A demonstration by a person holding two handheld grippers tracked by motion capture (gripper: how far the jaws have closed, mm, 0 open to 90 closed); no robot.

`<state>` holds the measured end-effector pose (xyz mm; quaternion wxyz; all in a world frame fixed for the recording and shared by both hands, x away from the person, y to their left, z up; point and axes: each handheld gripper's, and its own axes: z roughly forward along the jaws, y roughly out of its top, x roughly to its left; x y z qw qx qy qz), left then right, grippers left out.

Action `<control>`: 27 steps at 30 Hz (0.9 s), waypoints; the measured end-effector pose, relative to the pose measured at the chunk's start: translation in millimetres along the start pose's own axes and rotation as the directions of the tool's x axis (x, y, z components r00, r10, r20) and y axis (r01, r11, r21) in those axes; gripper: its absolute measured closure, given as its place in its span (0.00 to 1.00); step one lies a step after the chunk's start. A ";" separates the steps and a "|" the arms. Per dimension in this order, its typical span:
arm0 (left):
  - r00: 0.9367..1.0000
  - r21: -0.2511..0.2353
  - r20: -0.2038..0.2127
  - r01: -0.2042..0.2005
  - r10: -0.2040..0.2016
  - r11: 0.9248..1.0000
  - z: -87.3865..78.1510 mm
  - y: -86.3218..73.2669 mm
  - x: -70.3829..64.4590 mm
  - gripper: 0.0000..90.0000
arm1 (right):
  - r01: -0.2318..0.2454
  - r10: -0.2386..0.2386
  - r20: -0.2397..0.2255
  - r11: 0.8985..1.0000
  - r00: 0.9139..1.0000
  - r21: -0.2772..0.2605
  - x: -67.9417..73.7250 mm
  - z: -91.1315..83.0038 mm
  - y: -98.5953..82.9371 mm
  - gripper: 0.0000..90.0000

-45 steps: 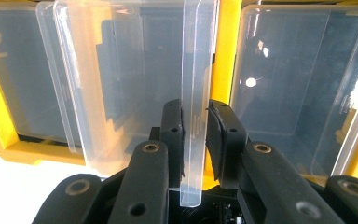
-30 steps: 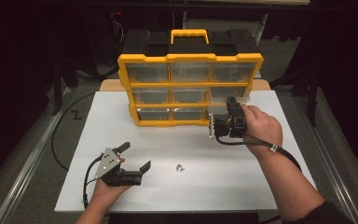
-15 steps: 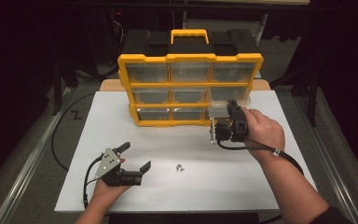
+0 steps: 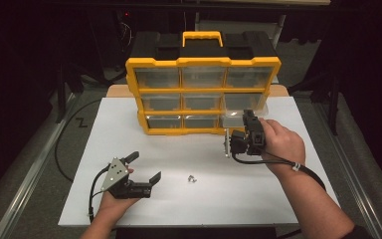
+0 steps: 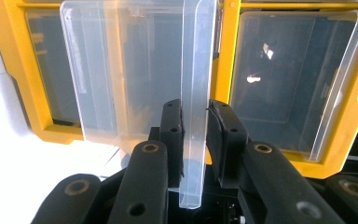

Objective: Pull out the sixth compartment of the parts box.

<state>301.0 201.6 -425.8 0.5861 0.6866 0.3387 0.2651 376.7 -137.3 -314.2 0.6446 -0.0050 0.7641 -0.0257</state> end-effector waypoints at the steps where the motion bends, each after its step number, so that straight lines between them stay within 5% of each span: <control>1: 1.000 0.000 0.000 0.000 0.000 1.000 0.0 0.0 0.0 0.01 | 0.000 0.000 0.000 1.000 1.000 0.000 0.0 0.0 0.0 0.88; 27: 1.000 0.000 0.001 -0.002 0.002 1.000 -0.4 0.1 -0.4 0.01 | 0.013 -0.013 0.001 1.000 1.000 -0.013 2.2 -13.4 -2.1 0.87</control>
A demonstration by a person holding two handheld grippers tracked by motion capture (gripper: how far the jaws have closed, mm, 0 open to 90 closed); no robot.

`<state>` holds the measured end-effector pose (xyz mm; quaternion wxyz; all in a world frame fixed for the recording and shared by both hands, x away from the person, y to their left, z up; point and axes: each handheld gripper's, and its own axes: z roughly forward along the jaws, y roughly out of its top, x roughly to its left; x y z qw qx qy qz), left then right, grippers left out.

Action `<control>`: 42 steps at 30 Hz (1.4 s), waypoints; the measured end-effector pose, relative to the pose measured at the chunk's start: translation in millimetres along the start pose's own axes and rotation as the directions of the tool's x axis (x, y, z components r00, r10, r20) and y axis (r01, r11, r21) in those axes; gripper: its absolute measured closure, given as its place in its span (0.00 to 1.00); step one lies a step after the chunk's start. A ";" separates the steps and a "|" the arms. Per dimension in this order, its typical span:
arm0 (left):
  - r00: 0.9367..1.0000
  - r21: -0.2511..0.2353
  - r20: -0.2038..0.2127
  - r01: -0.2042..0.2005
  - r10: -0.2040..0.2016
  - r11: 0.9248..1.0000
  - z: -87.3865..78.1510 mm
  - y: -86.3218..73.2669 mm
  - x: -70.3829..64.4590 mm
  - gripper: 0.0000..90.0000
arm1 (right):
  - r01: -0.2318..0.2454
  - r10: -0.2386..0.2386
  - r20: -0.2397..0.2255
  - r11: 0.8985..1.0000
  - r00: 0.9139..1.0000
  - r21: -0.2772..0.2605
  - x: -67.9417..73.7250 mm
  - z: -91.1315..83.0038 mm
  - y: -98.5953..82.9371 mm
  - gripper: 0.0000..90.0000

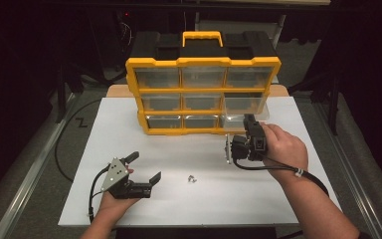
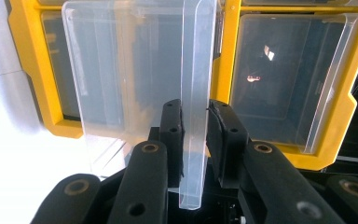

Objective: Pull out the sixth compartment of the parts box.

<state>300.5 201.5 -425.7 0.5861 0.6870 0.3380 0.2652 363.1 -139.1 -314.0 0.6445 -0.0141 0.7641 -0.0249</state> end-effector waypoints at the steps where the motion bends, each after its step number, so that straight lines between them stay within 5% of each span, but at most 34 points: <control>1: 1.000 0.000 0.000 -0.001 0.001 1.000 0.0 0.0 0.0 0.01 | 0.001 -0.001 0.000 1.000 1.000 0.000 0.1 -0.2 0.1 0.87; 8: 1.000 -0.002 0.001 0.000 0.000 1.000 -0.5 0.2 0.0 0.01 | -0.012 0.012 -0.001 1.000 1.000 -0.003 1.2 0.9 0.0 0.84; 15: 1.000 -0.002 0.000 0.001 -0.001 1.000 -0.6 0.2 0.1 0.01 | -0.054 0.054 -0.016 0.998 0.998 -0.009 3.8 0.6 -1.9 0.69; 42: 1.000 0.001 0.003 0.000 0.000 1.000 -0.3 0.0 -0.3 0.01 | -0.069 0.068 -0.020 0.996 0.997 -0.057 27.0 -17.2 0.8 0.56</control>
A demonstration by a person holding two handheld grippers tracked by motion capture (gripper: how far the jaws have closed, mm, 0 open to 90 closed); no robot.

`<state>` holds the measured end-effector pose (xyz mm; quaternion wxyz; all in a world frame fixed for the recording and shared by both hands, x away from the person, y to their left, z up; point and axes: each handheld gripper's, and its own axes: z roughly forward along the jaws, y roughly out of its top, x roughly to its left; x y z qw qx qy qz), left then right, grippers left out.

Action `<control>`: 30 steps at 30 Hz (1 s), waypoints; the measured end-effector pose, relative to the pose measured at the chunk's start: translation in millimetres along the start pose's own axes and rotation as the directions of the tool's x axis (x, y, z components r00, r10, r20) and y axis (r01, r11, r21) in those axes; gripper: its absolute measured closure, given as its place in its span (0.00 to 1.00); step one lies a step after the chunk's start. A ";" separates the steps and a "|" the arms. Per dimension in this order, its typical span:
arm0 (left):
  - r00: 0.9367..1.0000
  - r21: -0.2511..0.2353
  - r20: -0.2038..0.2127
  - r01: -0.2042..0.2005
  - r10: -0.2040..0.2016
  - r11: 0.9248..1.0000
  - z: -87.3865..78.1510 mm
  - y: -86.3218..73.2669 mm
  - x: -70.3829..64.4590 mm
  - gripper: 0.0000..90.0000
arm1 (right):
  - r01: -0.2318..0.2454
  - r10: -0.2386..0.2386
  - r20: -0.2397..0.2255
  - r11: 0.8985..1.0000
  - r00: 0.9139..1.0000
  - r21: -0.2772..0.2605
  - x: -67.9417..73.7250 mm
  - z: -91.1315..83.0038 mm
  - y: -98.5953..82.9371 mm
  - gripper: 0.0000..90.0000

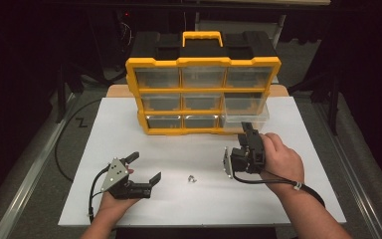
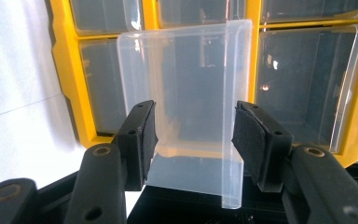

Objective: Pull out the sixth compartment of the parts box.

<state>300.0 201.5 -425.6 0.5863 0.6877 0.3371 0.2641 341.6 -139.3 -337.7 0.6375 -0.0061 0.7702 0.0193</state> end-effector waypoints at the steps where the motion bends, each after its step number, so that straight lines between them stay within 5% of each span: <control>1: 1.000 0.000 0.000 0.000 0.000 1.000 0.0 0.0 0.1 0.01 | 0.004 -0.004 0.006 1.000 1.000 -0.016 3.1 -0.4 0.0 0.55; 13: 1.000 0.001 0.001 0.000 0.000 1.000 0.0 -0.2 0.1 0.01 | -0.006 0.006 -0.013 0.999 1.000 -0.037 27.9 -4.6 1.8 0.49; 23: 1.000 0.000 0.002 -0.001 0.001 1.000 0.0 -0.2 0.1 0.01 | -0.049 0.047 -0.055 0.998 0.997 -0.041 69.5 -4.4 0.7 0.44; 24: 1.000 0.000 0.002 -0.001 0.001 1.000 0.1 -0.2 0.1 0.01 | -0.022 0.019 -0.047 0.998 0.999 -0.052 71.1 -3.8 0.8 0.44; 30: 1.000 0.002 0.003 -0.001 0.001 1.000 0.5 -0.5 -0.1 0.01 | -0.034 0.031 -0.060 0.998 0.998 -0.047 84.1 -3.1 -0.7 0.41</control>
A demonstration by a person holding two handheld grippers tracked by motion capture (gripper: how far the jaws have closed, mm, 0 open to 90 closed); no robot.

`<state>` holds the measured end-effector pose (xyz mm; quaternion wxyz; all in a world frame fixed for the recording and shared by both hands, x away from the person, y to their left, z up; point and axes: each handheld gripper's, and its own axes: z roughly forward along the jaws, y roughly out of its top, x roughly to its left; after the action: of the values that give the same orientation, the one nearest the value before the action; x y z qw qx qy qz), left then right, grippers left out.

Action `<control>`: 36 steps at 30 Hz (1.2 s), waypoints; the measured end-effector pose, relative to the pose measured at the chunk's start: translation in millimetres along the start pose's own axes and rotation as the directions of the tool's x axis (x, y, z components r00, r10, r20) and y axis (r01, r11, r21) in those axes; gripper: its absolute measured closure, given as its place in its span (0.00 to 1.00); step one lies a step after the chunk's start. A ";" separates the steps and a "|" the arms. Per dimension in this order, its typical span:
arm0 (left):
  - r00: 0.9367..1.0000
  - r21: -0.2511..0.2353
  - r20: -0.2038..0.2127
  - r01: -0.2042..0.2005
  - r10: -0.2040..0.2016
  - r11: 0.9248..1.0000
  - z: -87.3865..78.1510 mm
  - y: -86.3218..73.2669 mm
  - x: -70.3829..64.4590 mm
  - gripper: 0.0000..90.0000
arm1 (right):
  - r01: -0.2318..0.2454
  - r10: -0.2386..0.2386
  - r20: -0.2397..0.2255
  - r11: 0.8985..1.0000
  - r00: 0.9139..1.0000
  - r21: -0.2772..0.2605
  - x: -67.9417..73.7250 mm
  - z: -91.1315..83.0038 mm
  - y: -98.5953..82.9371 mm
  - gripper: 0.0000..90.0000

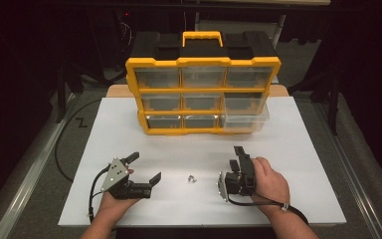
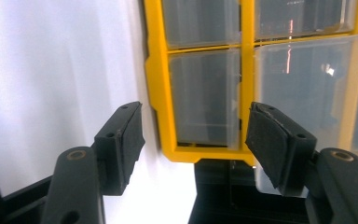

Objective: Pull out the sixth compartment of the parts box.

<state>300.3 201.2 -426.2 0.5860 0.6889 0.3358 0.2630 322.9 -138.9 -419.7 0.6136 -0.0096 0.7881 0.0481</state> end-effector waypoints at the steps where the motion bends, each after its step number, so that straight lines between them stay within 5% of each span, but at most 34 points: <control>1: 1.000 0.002 0.002 -0.002 0.002 1.000 0.1 -0.1 -0.2 0.01 | -0.008 0.008 -0.004 1.000 1.000 0.000 4.5 0.8 -0.9 0.40; 10: 1.000 0.000 0.003 -0.002 0.002 1.000 0.8 -0.2 -0.3 0.01 | -0.016 0.016 -0.021 1.000 1.000 -0.011 17.4 2.9 -3.5 0.30; 11: 1.000 0.000 0.003 -0.002 0.002 1.000 0.6 -0.1 -0.4 0.01 | -0.048 0.048 -0.034 0.999 0.998 -0.005 21.6 2.1 -3.6 0.26; 14: 1.000 -0.001 0.003 -0.003 0.003 1.000 0.3 0.1 -0.4 0.01 | -0.011 0.010 -0.016 0.999 1.000 -0.031 20.9 3.1 -3.3 0.23; 19: 1.000 -0.004 0.002 -0.004 0.004 1.000 -0.3 0.4 -0.5 0.01 | -0.055 0.053 -0.043 0.998 0.998 -0.030 22.2 4.5 -5.7 0.14; 24: 1.000 -0.002 0.005 -0.005 0.005 1.000 0.2 0.2 -0.5 0.01 | -0.106 0.103 -0.085 0.994 0.991 -0.030 21.0 7.4 -9.7 0.01; 30: 1.000 -0.002 0.005 -0.004 0.004 1.000 0.7 0.1 -0.4 0.01 | -0.193 0.188 -0.092 0.980 0.978 -0.046 19.5 8.2 -15.7 0.01; 36: 1.000 0.000 0.003 -0.005 0.006 1.000 1.5 -0.1 -0.6 0.01 | -0.283 0.277 -0.099 0.958 0.956 -0.055 14.7 8.0 -19.1 0.01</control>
<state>301.0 199.8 -426.6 0.5860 0.6901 0.3330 0.2636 328.4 -156.5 -437.1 0.5638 0.0787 0.8062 0.1612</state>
